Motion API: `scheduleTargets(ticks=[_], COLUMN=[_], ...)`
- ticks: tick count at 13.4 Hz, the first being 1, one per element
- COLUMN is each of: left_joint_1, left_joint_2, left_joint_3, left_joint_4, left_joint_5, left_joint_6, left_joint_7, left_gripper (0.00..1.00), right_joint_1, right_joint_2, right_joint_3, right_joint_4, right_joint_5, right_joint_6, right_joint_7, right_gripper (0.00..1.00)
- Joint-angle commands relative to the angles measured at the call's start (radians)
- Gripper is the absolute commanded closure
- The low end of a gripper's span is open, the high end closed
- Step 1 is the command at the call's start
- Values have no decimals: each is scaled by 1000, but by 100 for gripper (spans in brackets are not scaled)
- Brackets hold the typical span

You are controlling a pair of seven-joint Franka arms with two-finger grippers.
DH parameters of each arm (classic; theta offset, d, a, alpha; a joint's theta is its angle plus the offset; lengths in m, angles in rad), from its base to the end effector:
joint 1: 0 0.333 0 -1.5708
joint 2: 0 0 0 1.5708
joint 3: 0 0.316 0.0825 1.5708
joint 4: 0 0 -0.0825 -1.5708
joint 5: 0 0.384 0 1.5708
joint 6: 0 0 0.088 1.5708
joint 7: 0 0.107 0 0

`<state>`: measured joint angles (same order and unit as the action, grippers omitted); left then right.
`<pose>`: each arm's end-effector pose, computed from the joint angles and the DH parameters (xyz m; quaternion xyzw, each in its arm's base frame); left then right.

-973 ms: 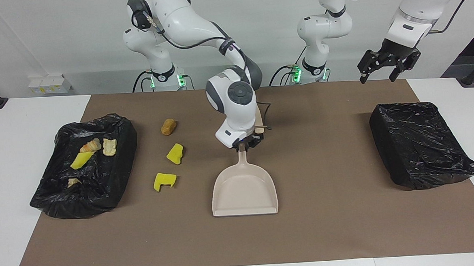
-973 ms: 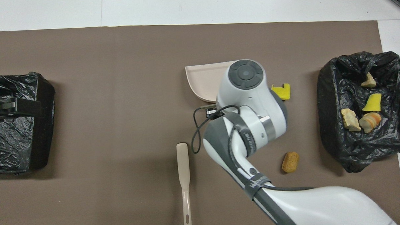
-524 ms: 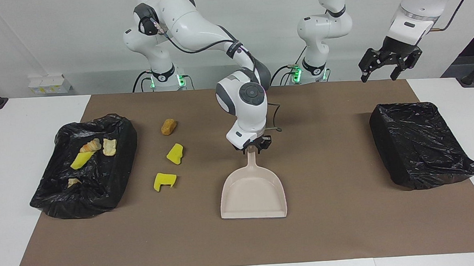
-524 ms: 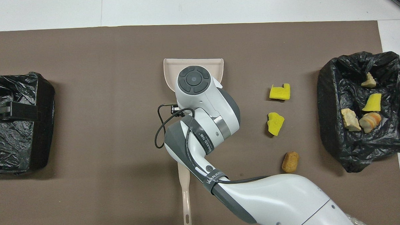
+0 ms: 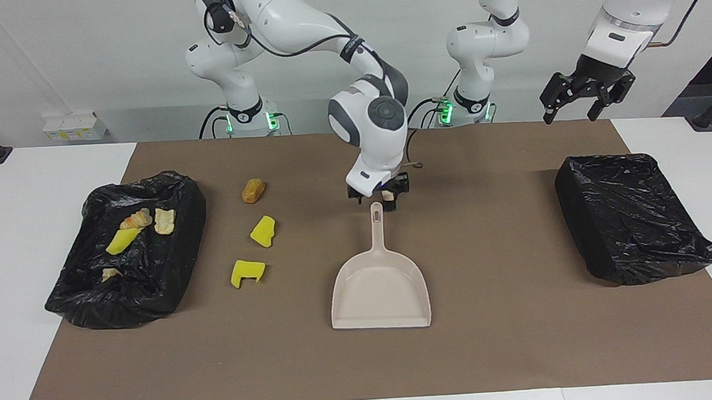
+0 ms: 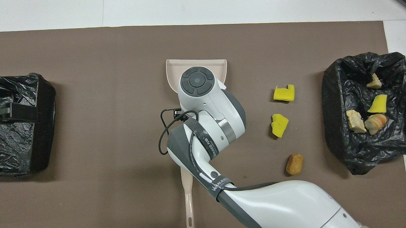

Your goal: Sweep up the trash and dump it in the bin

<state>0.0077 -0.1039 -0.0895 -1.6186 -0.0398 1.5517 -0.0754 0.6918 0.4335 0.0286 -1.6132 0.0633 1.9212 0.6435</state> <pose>0.5178 -0.0495 0.6559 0.9997 -0.0038 0.0170 0.0166 0.4950 0.4376 0.3656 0.9971 0.0247 -0.0707 0.0123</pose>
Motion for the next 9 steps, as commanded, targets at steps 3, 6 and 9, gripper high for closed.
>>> scheduleTargets(ticks=[3,6,9], left_joint_1=[12,14,14], left_joint_2=[-22,-25,-39], left_joint_3=[4,4,2], left_joint_4=[-23,-32,-58], left_joint_5=[5,5,5], left_joint_6=[25,24,27], left_joint_7=[12,6,5], left_gripper=[0,0,0], right_joint_1=[98,141,186], right_joint_2=[-142,-226,-280], right_joint_3=[1,1,1], right_joint_4=[-207,-357,-491], right_joint_5=[27,156,213], right_joint_6=[27,60,180], right_joint_7=[113,122,142], right_gripper=[0,0,15])
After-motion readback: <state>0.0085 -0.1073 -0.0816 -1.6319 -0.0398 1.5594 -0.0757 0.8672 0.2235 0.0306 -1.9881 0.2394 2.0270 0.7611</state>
